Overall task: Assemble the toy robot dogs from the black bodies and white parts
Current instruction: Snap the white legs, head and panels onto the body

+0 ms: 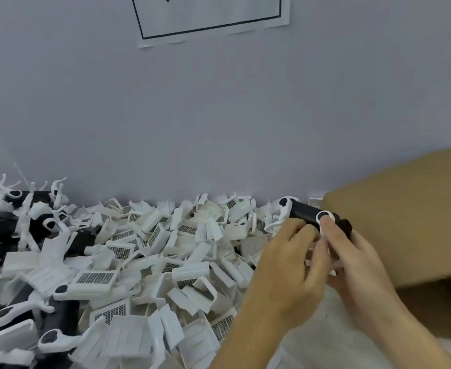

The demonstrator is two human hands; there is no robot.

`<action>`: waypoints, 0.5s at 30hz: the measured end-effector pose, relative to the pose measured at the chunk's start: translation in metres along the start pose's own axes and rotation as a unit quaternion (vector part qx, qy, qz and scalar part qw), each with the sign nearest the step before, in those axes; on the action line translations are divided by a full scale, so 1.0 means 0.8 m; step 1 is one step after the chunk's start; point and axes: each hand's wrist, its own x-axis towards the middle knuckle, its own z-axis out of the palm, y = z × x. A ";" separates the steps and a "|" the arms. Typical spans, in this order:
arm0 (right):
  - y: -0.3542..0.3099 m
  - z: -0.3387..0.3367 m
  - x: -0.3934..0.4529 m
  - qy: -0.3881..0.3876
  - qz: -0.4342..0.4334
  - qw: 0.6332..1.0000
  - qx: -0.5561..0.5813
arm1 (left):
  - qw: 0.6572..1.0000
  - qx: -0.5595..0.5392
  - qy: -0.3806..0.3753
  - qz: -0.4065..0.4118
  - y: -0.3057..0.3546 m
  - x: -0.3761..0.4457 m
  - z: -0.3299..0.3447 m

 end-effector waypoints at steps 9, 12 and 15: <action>0.037 0.013 -0.007 0.074 -0.167 0.977 -0.113 | 0.877 -0.315 0.120 -0.343 -0.020 0.010 0.003; 0.044 0.013 -0.011 0.016 -0.248 0.939 -0.239 | 0.830 -0.358 0.127 -0.409 -0.032 0.022 -0.002; 0.051 0.009 -0.010 -0.016 -0.291 0.892 -0.345 | 0.800 -0.415 0.118 -0.418 -0.037 0.027 -0.011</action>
